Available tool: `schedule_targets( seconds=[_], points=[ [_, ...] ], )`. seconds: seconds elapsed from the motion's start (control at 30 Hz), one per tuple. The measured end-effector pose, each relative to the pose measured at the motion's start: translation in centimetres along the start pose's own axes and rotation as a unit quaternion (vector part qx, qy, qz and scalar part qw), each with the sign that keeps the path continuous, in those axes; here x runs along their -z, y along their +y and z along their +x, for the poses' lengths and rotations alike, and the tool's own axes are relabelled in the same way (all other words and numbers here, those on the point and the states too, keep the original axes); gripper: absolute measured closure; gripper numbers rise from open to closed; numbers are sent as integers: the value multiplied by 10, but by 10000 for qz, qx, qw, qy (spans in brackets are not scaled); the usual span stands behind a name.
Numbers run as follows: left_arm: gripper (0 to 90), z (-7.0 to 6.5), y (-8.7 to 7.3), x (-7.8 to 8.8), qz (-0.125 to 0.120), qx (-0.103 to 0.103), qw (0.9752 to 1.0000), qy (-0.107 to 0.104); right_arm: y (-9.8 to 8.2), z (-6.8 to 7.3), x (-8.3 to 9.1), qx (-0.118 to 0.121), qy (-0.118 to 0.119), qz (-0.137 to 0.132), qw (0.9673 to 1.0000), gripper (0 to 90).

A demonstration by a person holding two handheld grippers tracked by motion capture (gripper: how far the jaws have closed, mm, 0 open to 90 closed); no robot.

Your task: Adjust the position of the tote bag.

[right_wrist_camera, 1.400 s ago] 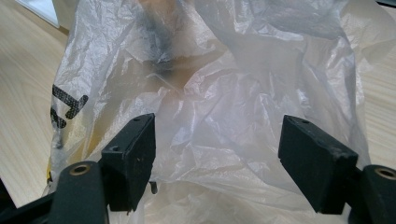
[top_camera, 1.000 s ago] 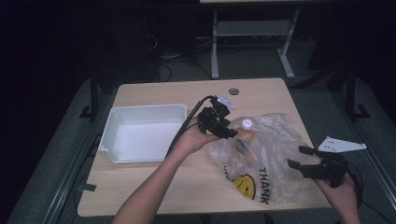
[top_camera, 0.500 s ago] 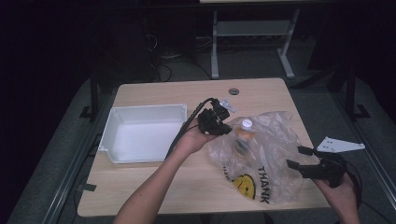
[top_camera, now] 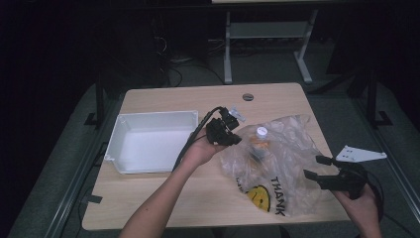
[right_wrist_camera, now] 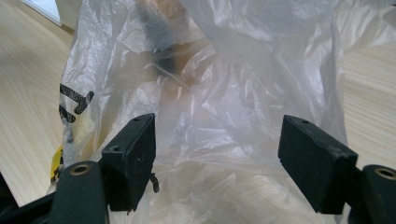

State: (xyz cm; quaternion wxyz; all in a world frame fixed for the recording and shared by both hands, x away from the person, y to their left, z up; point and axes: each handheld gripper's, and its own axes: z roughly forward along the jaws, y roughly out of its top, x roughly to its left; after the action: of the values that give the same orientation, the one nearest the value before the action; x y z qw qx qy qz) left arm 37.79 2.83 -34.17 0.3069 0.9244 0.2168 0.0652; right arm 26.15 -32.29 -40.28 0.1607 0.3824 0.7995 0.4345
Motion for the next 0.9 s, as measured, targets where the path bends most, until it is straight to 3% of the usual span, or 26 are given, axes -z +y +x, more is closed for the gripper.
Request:
schedule_targets(
  seconds=[0.9],
  points=[
    [898, 15, -49, -28, 301, 489, 9983, -88, 0, 2, -2, 40, 58, 56, 10000, 273]
  ],
)
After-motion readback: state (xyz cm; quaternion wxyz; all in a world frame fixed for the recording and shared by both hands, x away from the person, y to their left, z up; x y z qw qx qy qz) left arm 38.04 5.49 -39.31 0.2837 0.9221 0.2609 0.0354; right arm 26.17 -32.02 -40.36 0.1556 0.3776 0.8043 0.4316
